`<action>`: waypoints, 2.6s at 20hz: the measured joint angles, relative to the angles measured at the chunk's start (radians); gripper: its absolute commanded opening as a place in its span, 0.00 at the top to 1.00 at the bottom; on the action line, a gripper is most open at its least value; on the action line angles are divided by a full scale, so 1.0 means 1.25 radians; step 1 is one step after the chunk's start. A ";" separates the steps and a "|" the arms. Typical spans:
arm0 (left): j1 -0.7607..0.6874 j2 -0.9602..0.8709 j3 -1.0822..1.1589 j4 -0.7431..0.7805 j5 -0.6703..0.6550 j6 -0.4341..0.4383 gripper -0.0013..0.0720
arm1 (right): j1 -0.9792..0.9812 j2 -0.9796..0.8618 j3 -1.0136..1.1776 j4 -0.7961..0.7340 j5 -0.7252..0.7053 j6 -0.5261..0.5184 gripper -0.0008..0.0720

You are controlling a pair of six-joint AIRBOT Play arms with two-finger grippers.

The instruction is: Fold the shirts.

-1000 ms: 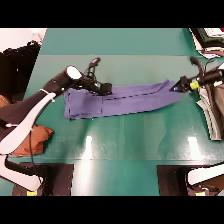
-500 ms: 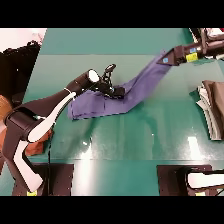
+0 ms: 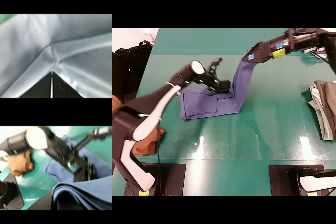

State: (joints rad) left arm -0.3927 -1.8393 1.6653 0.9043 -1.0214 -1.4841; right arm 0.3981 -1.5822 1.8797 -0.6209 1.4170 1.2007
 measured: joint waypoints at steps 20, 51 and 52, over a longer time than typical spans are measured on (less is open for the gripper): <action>0.409 0.443 0.010 0.231 -0.193 -0.001 0.95 | 0.254 -0.190 -0.075 -0.075 -0.225 -0.062 0.43; 0.390 0.438 0.010 0.172 -0.202 0.020 0.95 | 0.133 -0.328 -0.153 0.103 -0.270 0.003 0.97; 0.375 0.438 0.010 0.170 -0.202 0.020 0.95 | 0.111 -0.308 -0.148 0.089 -0.272 0.004 0.97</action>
State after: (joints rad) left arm 0.0765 -1.2919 1.6779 1.1172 -1.2739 -1.4593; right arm 0.5365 -1.9675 1.6947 -0.5098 1.0767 1.2060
